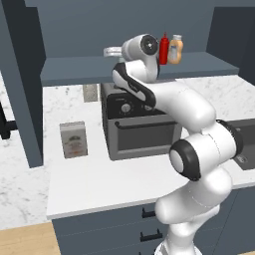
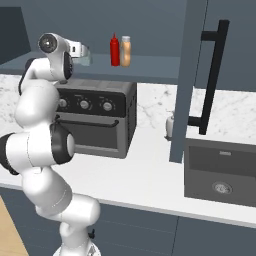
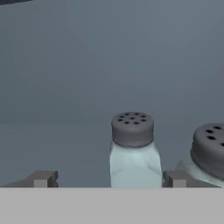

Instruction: Put the shaker and condiment bottle from the counter next to their counterparts in the cabinet.

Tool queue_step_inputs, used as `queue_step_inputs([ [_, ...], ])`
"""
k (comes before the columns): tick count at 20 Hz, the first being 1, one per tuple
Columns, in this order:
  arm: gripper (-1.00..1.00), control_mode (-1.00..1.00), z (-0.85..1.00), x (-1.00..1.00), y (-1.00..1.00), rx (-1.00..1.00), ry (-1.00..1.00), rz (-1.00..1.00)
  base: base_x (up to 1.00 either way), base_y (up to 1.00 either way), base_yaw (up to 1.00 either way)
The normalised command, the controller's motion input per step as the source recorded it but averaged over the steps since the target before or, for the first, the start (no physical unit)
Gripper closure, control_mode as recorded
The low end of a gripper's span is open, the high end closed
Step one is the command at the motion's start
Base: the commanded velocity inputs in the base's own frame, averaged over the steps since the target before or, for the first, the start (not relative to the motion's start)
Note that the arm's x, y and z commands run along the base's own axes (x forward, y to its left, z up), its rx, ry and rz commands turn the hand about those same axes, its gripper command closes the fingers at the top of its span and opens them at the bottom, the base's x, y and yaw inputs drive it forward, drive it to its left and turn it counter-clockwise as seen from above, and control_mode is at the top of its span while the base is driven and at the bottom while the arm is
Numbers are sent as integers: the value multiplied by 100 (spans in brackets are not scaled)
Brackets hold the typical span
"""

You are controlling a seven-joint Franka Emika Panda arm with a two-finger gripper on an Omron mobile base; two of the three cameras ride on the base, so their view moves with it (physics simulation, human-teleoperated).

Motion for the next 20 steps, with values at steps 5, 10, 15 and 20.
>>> queue_step_inputs([
  [5,-100,-100,0,-29,-5,9,0,0,0,0,0],
  [10,-100,-100,0,-51,-12,11,0,0,0,0,0],
  [15,-100,-100,0,-53,-12,11,0,0,0,0,0],
  [20,-100,-100,0,-69,-13,12,0,0,0,0,0],
])
